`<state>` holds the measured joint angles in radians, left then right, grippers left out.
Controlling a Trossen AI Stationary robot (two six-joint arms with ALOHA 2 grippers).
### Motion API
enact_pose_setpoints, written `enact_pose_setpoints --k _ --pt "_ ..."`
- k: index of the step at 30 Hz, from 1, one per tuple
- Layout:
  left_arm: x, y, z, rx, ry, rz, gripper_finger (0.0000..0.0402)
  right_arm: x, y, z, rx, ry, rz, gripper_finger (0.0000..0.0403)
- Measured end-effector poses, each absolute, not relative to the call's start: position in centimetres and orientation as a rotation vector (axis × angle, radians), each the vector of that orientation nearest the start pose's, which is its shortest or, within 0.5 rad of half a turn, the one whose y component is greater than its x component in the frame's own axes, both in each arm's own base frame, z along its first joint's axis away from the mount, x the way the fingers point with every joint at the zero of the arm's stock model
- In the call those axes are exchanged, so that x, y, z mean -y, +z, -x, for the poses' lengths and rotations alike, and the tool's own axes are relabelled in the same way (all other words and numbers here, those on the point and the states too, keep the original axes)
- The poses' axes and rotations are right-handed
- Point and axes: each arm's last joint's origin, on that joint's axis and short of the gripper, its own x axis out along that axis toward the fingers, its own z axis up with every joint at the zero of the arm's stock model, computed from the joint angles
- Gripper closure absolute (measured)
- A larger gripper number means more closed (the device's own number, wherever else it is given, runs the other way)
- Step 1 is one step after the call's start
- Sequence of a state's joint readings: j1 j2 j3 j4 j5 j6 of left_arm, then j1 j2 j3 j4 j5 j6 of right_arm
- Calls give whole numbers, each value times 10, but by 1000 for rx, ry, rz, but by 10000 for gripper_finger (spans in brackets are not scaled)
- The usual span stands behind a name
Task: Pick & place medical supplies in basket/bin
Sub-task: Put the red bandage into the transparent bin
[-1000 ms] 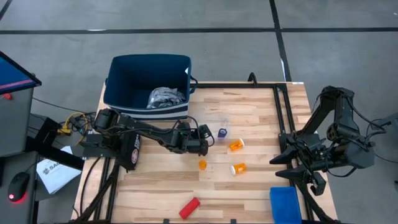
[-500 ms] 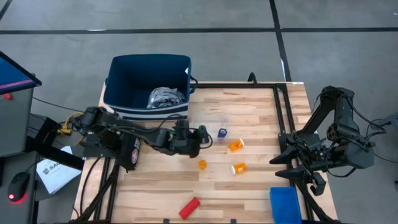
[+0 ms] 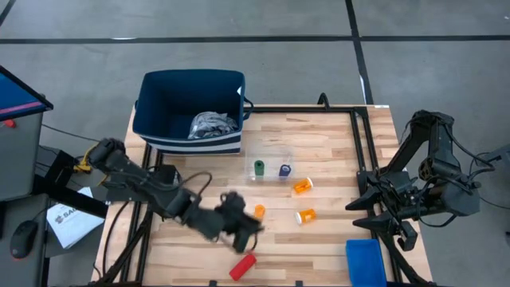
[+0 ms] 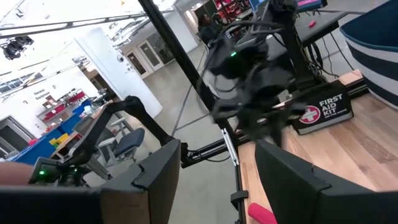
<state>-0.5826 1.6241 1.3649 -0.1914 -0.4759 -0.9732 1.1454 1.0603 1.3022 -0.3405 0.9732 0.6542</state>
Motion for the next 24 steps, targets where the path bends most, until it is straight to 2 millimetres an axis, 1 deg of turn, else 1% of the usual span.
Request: enact_pose_setpoints --k 2,4,6,8,11,14,17,20,24 --pt "209 314 -311 -481 4 720 250 -171 442 -104 -103 149 -573 198" --pt "222 307 -309 -552 -73 743 220 -171 442 -104 -104 149 -583 198" --pt "234 303 -313 -614 -139 750 192 -171 443 -104 -105 150 -593 198" --pt "244 299 -321 -655 -204 726 168 -171 443 -104 -107 150 -608 198" --pt "260 297 -336 -736 -338 590 146 -171 443 -103 -108 150 -620 198" --pt "268 297 -346 -847 -446 412 142 -171 443 -103 -109 150 -635 198" --pt "263 295 -355 -948 -500 287 142 -171 443 -103 -110 150 -640 198" --pt "250 292 -369 -986 -541 210 142 -172 443 -102 -113 159 -646 198" --pt "229 279 -384 -1042 -601 154 143 -174 442 -100 -118 168 -644 198"
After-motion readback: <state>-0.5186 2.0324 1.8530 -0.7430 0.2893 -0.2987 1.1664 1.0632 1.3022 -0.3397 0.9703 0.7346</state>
